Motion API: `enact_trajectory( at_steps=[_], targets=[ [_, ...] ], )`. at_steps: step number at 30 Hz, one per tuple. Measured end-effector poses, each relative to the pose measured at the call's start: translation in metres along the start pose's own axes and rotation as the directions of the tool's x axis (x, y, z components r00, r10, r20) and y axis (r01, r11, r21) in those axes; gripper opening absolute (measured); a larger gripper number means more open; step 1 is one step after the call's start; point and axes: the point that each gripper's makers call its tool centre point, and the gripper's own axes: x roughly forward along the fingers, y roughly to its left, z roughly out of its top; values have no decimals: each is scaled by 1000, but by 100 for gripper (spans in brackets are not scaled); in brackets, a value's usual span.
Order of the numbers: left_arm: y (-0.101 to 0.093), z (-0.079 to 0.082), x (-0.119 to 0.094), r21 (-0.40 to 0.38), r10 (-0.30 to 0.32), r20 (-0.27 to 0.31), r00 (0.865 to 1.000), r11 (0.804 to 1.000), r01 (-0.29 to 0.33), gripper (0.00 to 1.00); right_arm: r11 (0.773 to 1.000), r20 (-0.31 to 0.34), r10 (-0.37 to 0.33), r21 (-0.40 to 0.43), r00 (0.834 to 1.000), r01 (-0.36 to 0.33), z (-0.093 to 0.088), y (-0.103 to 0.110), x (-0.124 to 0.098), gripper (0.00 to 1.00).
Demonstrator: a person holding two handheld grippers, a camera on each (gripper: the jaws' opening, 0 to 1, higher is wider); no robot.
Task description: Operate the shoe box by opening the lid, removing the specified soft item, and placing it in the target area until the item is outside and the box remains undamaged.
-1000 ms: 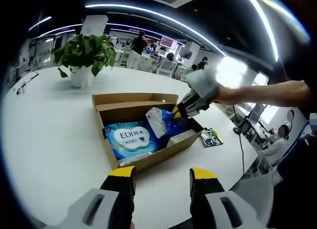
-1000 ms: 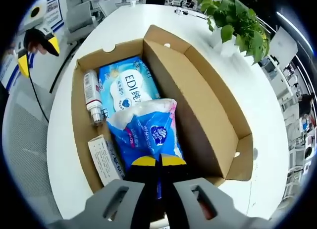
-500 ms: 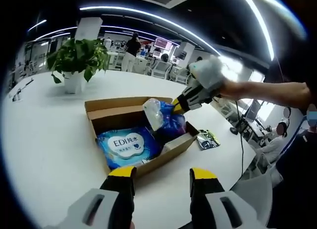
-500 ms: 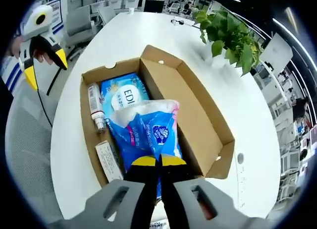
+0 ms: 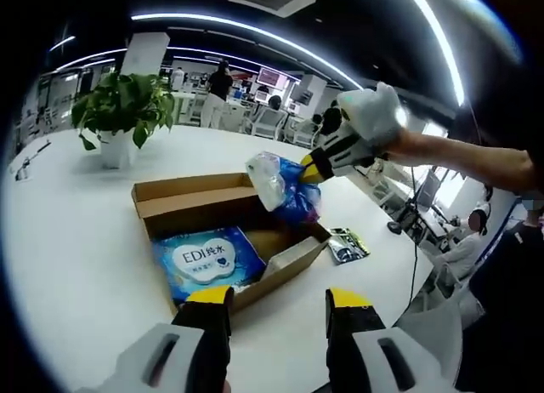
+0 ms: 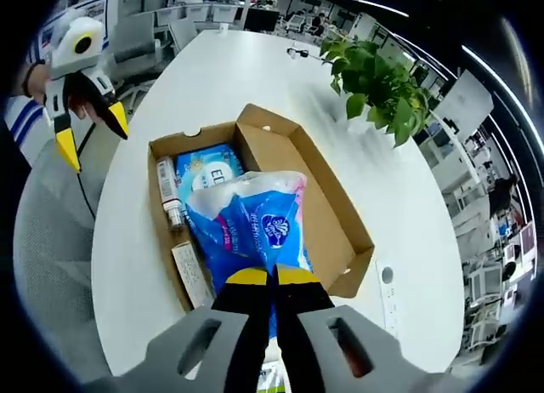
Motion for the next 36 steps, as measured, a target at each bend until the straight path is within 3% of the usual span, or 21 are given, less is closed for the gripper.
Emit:
enact_trajectory(
  at_steps=[9, 14, 24, 36],
  targets=[
    [-14, 6, 3, 12, -23, 1, 1000, 1000, 23, 44, 1000, -21, -22, -6, 1000, 22, -16, -6, -23, 0],
    [-25, 12, 9, 20, -43, 2, 999, 999, 43, 44, 999, -43, -49, 5, 998, 49, -37, -11, -43, 0],
    [-45, 18, 29, 68, -85, -19, 996, 994, 86, 45, 992, -92, -93, 81, 991, 100, -105, -2, -79, 0],
    [-41, 17, 35, 135, -73, -73, 995, 987, 83, 46, 971, -168, -118, 185, 979, 149, -198, 24, -125, 0]
  ],
)
